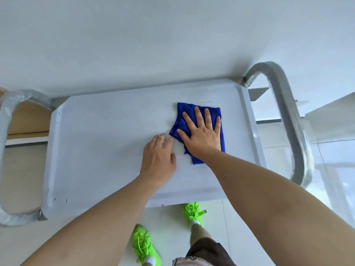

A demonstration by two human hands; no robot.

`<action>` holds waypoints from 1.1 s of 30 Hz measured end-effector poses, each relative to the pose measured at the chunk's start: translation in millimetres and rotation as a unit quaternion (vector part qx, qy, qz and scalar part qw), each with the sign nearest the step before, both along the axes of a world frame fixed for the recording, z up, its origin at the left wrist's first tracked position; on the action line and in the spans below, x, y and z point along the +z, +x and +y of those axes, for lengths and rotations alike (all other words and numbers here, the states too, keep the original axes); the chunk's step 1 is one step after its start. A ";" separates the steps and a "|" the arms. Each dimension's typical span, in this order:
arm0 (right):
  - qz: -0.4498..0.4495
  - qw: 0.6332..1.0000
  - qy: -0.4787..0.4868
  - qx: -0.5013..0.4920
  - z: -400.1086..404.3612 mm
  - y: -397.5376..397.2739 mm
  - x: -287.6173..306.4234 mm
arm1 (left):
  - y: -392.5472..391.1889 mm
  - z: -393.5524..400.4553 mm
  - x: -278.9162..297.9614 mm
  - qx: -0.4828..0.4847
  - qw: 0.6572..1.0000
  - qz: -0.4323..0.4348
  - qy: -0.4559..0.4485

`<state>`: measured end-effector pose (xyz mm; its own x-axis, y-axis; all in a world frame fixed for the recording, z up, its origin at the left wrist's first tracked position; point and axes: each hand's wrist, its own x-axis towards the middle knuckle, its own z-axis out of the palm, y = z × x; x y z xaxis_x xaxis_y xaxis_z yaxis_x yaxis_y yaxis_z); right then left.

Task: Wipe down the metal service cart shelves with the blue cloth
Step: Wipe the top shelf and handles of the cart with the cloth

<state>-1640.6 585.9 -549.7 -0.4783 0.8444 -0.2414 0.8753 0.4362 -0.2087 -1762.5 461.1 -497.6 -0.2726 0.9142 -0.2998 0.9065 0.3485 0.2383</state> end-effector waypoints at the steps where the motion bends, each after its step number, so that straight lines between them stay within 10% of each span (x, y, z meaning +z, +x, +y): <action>1: -0.002 1.000 0.002 -0.017 5.7 16.3 0.2 | 6.6 7.7 -0.1 -0.010 1.000 0.000 -0.002; 12: -0.016 0.994 0.026 -0.101 54.2 86.0 3.5 | 40.2 38.7 -5.9 -0.057 0.997 0.034 0.025; 33: -0.019 0.998 0.031 -0.050 70.5 -24.6 0.2 | -2.6 35.8 -22.5 0.007 0.994 0.013 0.109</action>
<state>-1665.1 656.5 -549.5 -0.3831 0.9012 -0.2027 0.9216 0.3581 -0.1497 -1765.1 496.9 -520.1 -0.2901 0.9529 -0.0884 0.9088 0.3033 0.2864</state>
